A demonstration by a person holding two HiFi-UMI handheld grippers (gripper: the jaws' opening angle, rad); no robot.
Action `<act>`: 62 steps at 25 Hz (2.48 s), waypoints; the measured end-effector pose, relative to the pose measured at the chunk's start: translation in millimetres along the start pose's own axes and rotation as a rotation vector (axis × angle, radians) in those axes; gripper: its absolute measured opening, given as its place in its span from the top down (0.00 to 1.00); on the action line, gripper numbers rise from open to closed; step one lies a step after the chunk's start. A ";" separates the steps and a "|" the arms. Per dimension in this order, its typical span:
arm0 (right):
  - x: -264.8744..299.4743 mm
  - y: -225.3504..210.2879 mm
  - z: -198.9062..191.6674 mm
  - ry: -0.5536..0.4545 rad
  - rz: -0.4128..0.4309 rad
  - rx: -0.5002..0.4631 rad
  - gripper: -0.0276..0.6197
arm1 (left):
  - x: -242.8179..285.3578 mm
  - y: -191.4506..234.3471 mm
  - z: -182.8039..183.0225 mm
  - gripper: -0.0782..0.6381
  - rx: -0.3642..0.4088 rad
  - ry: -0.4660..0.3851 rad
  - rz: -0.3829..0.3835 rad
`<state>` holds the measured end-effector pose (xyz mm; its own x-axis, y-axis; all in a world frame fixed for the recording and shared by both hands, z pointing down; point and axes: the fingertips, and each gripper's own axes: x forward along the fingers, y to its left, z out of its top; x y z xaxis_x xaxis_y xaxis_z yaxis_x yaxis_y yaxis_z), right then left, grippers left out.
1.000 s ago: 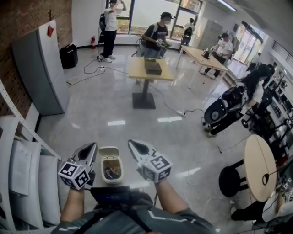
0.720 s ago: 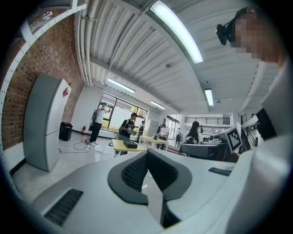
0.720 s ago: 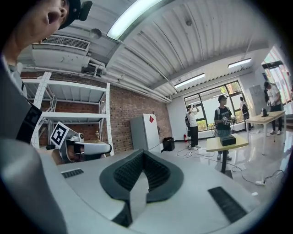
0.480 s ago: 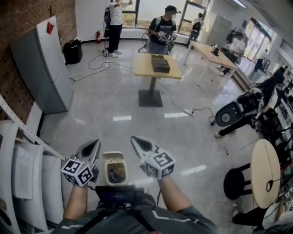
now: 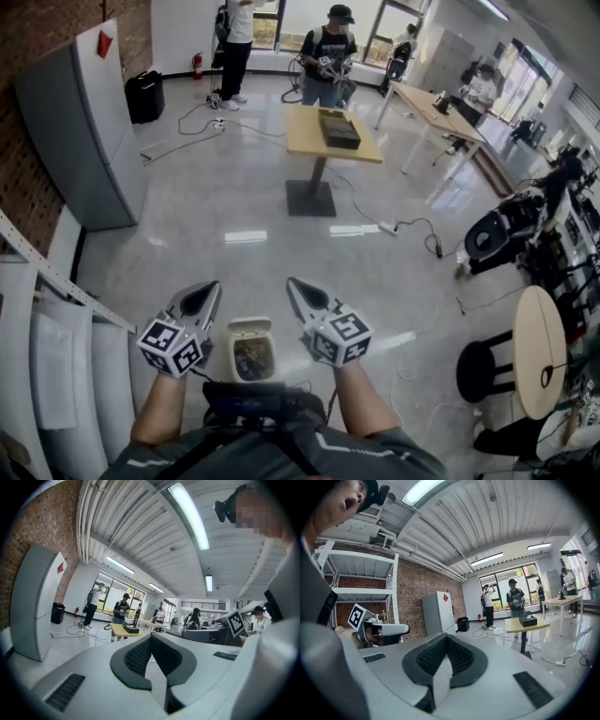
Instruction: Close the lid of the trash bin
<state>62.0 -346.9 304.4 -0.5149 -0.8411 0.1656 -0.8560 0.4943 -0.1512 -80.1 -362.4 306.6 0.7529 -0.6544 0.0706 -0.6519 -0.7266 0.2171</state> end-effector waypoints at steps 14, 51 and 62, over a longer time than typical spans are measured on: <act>55.8 -7.0 -56.0 0.118 0.034 0.024 0.94 | 28.4 39.5 -59.2 0.90 -0.068 0.115 0.038; 156.6 -83.1 -397.4 0.627 0.035 0.265 0.94 | 96.8 122.0 -399.1 0.90 -0.310 0.681 0.179; 158.9 -82.2 -441.9 0.688 0.005 0.328 0.94 | 95.8 125.2 -443.5 0.90 -0.364 0.744 0.181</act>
<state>30.6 -424.1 773.8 -0.5231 -0.4596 0.7177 -0.8515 0.3172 -0.4175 -49.4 -423.1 772.3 0.5863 -0.3535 0.7289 -0.7943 -0.4277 0.4314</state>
